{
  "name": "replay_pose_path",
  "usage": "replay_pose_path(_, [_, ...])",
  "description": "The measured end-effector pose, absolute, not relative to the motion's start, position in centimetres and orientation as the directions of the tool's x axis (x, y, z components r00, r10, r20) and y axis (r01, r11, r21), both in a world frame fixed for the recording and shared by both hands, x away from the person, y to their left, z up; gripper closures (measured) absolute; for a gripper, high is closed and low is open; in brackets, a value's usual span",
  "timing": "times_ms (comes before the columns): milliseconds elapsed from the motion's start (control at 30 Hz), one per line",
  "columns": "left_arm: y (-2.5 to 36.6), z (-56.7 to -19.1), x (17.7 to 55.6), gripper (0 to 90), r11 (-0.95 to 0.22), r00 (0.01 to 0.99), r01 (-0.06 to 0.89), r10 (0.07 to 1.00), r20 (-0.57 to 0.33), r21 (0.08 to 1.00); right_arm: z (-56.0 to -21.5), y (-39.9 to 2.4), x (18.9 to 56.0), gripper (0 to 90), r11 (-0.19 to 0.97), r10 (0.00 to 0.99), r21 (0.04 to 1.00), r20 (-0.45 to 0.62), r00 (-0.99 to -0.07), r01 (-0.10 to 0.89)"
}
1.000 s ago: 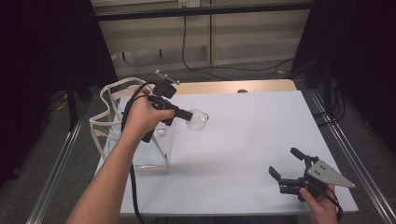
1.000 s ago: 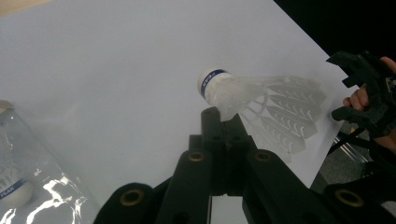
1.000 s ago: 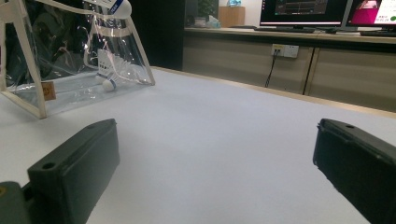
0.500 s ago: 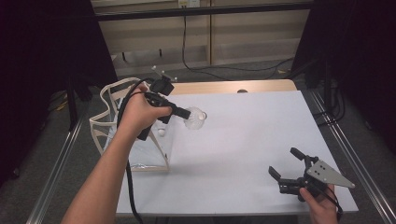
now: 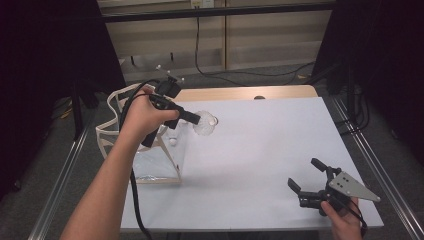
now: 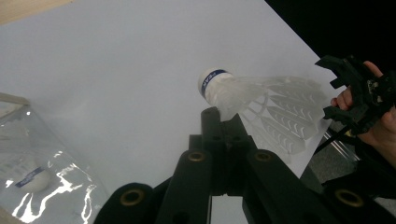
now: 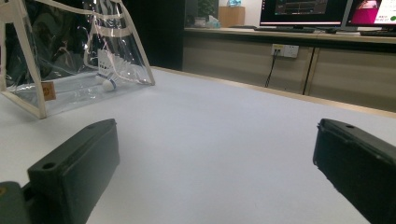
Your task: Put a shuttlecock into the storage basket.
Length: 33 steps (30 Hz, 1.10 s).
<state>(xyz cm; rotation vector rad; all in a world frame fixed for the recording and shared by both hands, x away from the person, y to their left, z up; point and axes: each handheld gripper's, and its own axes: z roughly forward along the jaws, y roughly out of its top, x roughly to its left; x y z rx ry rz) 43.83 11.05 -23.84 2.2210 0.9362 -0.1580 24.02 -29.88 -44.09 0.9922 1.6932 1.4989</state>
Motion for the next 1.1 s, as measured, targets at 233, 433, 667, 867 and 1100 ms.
replay_pose_path(233, [11.4,-23.4,43.9,90.0,-0.481,0.726,0.67,0.582,-0.365,0.565,-44.1,-29.9,24.0,0.3,0.057,0.869,0.992,0.007,-0.495,0.113])
replay_pose_path(433, [11.7,-23.1,43.9,90.0,-0.481,0.727,0.668,0.585,-0.36,0.568,-44.1,-29.9,24.0,0.3,0.057,0.869,0.992,0.007,-0.494,0.113])
replay_pose_path(667, [12.1,-22.6,43.9,90.0,-0.48,0.727,0.667,0.586,-0.357,0.57,-44.1,-29.9,24.0,0.3,0.056,0.87,0.992,0.007,-0.494,0.114])
replay_pose_path(867, [12.4,-22.3,44.0,90.0,-0.485,0.731,0.662,0.585,-0.351,0.571,-44.1,-29.9,24.0,0.2,0.053,0.869,0.992,0.011,-0.494,0.115])
replay_pose_path(1100, [12.7,-22.0,44.1,90.0,-0.475,0.729,0.661,0.591,-0.346,0.581,-44.1,-29.9,24.0,0.2,0.051,0.869,0.992,0.013,-0.494,0.116])
